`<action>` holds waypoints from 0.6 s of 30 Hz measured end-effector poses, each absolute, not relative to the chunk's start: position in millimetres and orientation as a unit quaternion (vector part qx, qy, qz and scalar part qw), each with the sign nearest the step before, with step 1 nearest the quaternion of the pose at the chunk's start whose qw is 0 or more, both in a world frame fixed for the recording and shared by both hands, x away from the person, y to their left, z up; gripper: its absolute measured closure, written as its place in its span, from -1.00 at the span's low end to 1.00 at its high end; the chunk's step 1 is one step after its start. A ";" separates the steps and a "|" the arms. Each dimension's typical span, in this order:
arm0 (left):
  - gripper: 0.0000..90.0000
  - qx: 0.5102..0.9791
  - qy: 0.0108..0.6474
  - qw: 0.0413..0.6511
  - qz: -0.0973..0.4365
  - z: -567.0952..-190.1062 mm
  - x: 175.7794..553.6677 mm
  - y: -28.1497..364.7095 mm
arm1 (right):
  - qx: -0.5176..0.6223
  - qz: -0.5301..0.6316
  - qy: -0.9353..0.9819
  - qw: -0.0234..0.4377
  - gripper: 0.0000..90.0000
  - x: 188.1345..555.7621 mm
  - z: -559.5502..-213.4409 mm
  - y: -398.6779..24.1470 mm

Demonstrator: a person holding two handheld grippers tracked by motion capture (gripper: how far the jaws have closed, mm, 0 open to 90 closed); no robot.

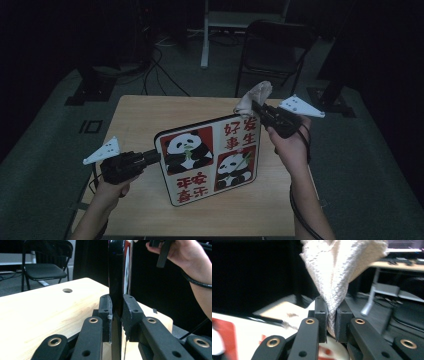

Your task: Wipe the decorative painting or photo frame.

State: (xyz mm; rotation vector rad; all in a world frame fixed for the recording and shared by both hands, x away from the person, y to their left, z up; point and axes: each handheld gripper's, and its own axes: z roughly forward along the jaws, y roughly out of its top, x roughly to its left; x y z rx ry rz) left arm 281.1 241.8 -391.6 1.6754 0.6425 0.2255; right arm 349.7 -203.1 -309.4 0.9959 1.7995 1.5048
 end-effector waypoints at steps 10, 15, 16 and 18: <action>0.76 0.729 0.281 0.615 0.108 -389.9 279.7 237.7 | 0.393 0.588 0.654 0.268 0.85 343.5 -318.5 -220.7; 0.76 0.726 0.284 0.617 0.106 -391.0 280.7 238.2 | 0.412 0.588 0.644 0.265 0.85 338.5 -326.5 -233.8; 0.76 0.726 0.284 0.618 0.104 -391.3 281.4 238.5 | 0.413 0.591 0.641 0.262 0.85 338.0 -328.3 -235.2; 0.76 0.726 0.285 0.617 0.105 -391.4 282.0 238.6 | 0.419 0.592 0.639 0.256 0.85 336.9 -332.9 -238.4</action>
